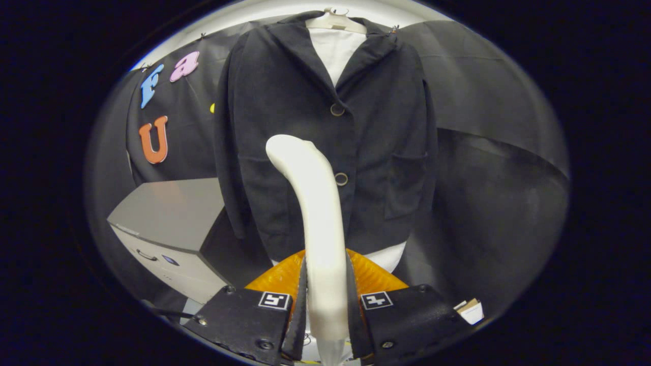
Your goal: Iron the clothes twice with a garment steamer, once on the left side and once on the right side.
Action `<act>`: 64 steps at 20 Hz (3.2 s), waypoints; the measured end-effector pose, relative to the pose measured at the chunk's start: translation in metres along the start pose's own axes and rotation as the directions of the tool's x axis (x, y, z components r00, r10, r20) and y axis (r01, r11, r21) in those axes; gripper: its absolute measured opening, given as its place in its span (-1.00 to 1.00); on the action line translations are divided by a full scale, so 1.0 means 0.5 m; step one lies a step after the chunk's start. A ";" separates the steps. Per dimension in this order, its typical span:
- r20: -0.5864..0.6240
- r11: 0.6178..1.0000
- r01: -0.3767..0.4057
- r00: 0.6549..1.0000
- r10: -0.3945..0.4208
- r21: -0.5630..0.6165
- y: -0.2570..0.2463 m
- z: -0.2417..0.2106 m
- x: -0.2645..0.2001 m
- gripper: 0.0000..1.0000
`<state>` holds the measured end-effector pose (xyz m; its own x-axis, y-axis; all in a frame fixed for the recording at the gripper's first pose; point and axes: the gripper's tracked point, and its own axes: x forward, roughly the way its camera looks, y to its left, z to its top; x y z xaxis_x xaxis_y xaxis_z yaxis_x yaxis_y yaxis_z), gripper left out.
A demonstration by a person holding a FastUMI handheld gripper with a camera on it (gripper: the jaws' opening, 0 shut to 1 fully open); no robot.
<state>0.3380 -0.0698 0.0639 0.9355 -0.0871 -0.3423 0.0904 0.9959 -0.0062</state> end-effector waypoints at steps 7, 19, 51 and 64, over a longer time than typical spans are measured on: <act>-0.100 1.000 0.013 0.995 -0.012 0.004 0.006 -0.114 0.038 -0.25; -0.165 0.994 0.066 0.985 -0.051 0.087 -0.001 -0.207 0.029 -0.24; 0.306 0.939 0.138 0.922 -0.238 0.315 -0.306 0.511 -0.122 -0.25; 0.245 0.941 0.244 0.922 -0.300 0.233 -0.269 0.458 -0.040 -0.25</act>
<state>0.3855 -0.2078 0.2867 0.9191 -0.3850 -0.0833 0.3931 0.9104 0.1294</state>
